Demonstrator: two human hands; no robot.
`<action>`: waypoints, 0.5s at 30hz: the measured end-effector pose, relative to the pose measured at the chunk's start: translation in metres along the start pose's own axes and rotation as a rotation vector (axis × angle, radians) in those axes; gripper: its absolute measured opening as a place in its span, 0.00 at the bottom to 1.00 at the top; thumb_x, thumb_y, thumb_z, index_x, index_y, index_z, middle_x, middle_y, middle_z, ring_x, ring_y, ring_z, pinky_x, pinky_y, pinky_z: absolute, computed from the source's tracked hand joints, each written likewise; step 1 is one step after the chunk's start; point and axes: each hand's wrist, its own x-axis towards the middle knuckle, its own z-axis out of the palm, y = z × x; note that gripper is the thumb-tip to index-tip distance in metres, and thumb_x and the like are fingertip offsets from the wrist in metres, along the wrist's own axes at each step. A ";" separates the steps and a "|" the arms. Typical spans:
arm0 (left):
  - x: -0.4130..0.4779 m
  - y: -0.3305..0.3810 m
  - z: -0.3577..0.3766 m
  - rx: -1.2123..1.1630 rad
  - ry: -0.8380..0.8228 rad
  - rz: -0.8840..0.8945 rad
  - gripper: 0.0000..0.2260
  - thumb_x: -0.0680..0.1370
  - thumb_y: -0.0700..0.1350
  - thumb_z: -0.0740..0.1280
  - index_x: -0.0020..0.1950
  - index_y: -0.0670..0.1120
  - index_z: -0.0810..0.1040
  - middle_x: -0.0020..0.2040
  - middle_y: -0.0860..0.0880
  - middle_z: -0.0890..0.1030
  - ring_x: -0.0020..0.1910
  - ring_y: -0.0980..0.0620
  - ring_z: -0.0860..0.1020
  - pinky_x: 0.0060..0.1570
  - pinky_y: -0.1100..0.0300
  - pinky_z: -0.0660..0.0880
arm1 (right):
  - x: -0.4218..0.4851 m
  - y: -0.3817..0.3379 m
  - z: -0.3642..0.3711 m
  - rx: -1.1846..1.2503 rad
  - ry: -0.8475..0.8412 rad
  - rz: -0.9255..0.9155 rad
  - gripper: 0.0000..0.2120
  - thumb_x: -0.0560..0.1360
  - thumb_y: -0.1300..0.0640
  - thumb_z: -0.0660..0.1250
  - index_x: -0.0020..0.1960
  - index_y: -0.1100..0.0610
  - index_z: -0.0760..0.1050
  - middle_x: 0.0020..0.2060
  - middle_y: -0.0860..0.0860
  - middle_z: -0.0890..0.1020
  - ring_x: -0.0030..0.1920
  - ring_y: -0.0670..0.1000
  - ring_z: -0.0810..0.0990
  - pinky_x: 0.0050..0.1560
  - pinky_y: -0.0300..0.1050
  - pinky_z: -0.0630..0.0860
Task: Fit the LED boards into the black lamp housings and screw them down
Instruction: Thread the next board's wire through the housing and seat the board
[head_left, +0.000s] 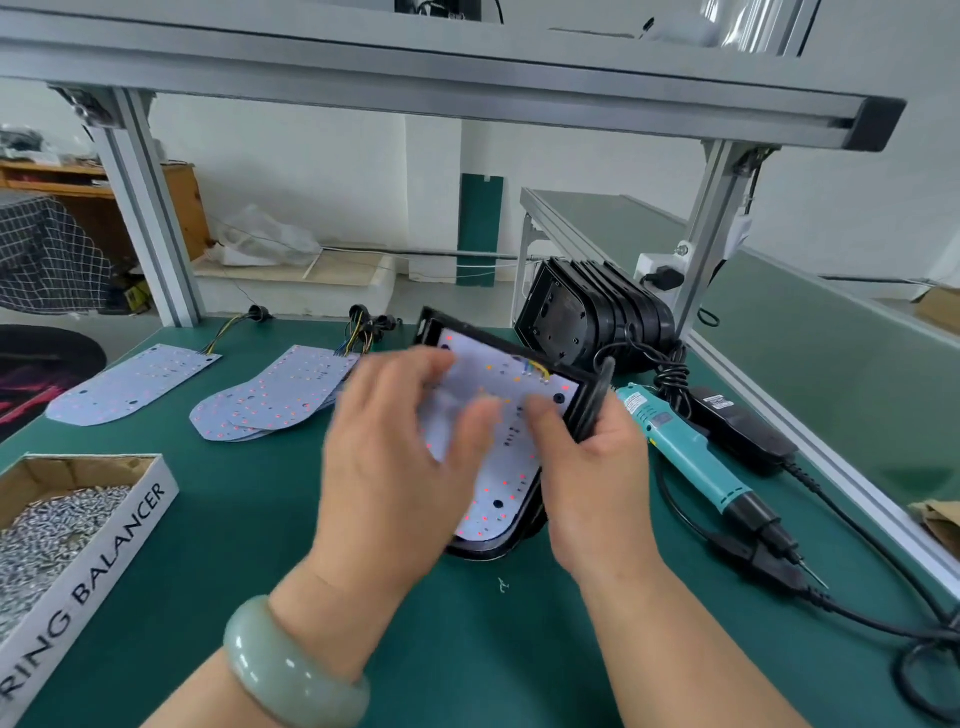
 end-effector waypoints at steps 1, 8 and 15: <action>-0.004 0.007 0.002 -0.030 -0.099 0.008 0.26 0.71 0.60 0.63 0.61 0.44 0.76 0.55 0.55 0.74 0.57 0.53 0.74 0.55 0.66 0.67 | -0.002 -0.001 0.002 0.074 -0.109 0.010 0.08 0.72 0.63 0.71 0.49 0.54 0.79 0.40 0.46 0.85 0.41 0.45 0.81 0.43 0.39 0.77; 0.001 -0.001 0.003 -0.206 -0.005 -0.263 0.16 0.68 0.52 0.73 0.53 0.53 0.74 0.40 0.61 0.79 0.41 0.72 0.76 0.39 0.79 0.68 | -0.010 -0.001 0.006 -0.030 -0.521 -0.075 0.25 0.78 0.72 0.58 0.70 0.53 0.70 0.64 0.49 0.79 0.66 0.49 0.75 0.69 0.49 0.69; 0.014 -0.024 -0.009 -0.220 -0.049 -0.244 0.08 0.72 0.40 0.70 0.39 0.52 0.73 0.33 0.55 0.80 0.34 0.61 0.76 0.32 0.74 0.70 | 0.004 0.000 -0.006 -0.374 -0.140 -0.137 0.23 0.79 0.64 0.59 0.69 0.43 0.69 0.62 0.31 0.73 0.54 0.31 0.73 0.58 0.28 0.68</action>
